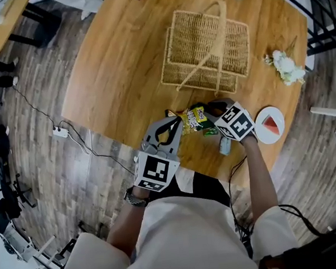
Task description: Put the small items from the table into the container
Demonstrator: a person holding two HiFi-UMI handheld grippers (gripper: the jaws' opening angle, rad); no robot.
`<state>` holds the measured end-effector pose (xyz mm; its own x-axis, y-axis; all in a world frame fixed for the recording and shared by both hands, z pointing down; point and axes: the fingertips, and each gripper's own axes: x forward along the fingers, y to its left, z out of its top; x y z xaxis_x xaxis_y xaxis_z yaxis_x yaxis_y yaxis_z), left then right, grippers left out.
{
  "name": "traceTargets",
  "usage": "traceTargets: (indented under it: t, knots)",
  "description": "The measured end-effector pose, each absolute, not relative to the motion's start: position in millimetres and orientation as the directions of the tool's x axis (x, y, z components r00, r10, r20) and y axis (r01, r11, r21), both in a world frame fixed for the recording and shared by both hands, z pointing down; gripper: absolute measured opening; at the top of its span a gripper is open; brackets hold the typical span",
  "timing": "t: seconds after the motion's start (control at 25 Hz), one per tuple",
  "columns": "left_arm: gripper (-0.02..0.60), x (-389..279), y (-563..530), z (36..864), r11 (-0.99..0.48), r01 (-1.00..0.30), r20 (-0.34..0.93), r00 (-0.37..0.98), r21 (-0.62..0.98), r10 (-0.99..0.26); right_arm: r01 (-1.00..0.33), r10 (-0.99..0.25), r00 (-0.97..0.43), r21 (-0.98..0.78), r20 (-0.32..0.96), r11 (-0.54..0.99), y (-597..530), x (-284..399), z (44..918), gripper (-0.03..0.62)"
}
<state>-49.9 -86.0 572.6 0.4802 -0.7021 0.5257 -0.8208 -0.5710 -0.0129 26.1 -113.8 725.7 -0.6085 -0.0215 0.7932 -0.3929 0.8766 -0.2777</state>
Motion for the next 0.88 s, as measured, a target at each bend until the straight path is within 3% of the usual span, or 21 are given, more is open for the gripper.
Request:
traceTargets:
  t: [0.36,0.56,0.88]
  knots:
    - [0.008,-58.1,-85.8,578.7,-0.569,-0.822,0.536,0.477,-0.008,-0.697,-0.389,0.033,-0.645,-0.365,0.764,0.846,-109.9,18.4,730.6,0.109]
    - [0.008,-56.1,-87.0,577.4,-0.574,-0.819,0.537,0.48,-0.01,-0.694,-0.417,0.001,-0.662,-0.37,0.75,0.83,-111.0,20.1,723.7,0.027]
    - [0.008,-47.6,-87.4,571.6,-0.593,-0.805,0.528,0.496,-0.017,-0.689,-0.438,-0.024,-0.761,-0.487,0.648,0.756,-104.8,27.4,689.5,0.015]
